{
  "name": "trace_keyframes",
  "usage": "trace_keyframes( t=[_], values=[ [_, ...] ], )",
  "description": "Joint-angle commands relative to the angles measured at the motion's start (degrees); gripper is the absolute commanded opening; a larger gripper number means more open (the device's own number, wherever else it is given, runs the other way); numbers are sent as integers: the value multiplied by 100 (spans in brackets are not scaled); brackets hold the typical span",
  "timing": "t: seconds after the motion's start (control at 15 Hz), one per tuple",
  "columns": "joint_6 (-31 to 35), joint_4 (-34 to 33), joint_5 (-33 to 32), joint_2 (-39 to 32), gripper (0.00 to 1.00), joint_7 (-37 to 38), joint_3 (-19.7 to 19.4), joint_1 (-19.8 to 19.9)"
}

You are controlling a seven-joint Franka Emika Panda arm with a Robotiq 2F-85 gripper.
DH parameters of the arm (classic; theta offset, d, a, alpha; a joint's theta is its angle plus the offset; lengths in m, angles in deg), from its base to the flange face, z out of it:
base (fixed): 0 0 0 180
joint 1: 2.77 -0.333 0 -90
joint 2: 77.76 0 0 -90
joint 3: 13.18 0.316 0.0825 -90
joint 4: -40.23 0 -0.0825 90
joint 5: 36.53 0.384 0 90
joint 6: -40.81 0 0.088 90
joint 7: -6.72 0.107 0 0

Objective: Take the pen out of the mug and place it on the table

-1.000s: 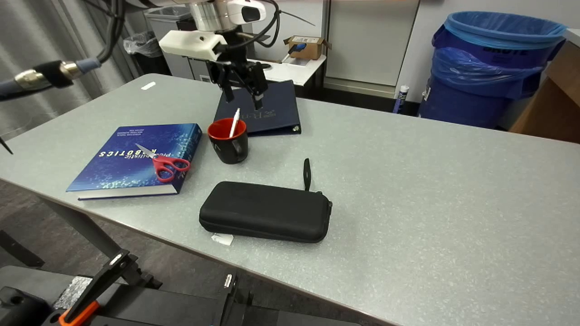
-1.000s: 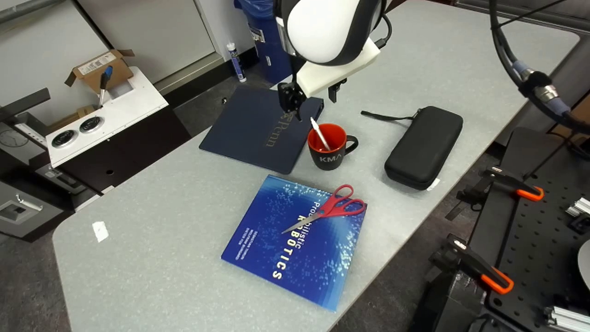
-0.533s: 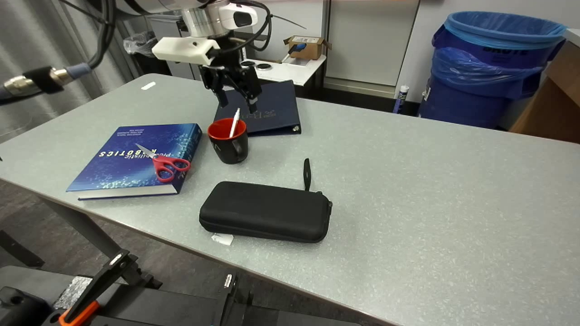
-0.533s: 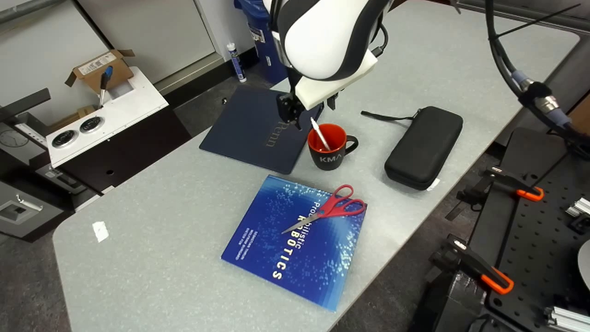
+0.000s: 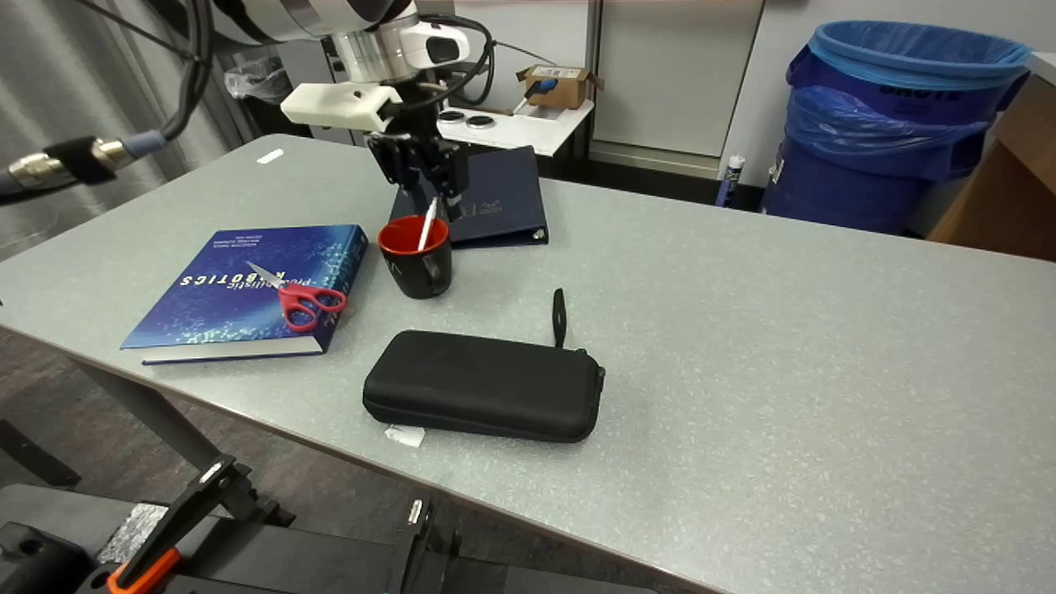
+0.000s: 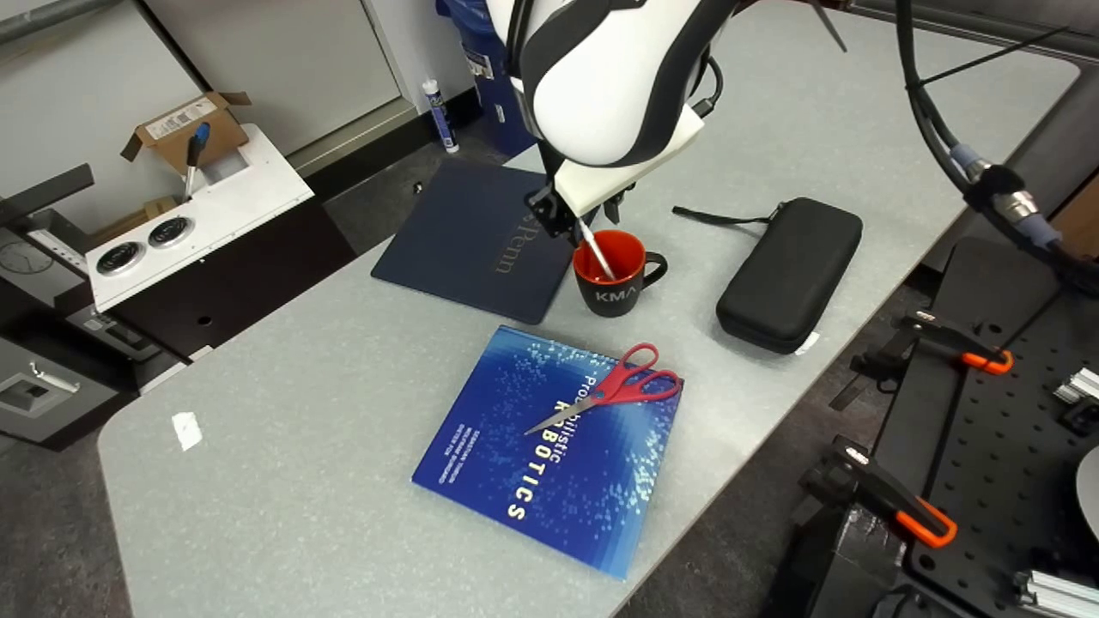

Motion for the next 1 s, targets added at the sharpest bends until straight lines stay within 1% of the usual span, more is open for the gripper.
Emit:
trace_keyframes(
  t=[0.0, 0.2, 0.27, 0.4, 0.47, 0.67, 0.8, 0.93],
  values=[
    [116, 64, -57, 99, 28, -17, -133, -117],
    [174, 134, -66, 218, 5, -11, -137, -120],
    [189, 176, -83, 292, 1, 1, -143, -126],
    [111, 298, -70, 534, 0, -8, -134, -114],
    [83, 416, -59, 740, 3, -59, -119, -88],
    [87, 815, 66, 1463, 3, -175, -64, 54],
    [26, 1056, 161, 1960, 3, -200, -59, 207],
    [-226, 1161, 91, 2335, 3, -125, -110, 399]
  ],
)
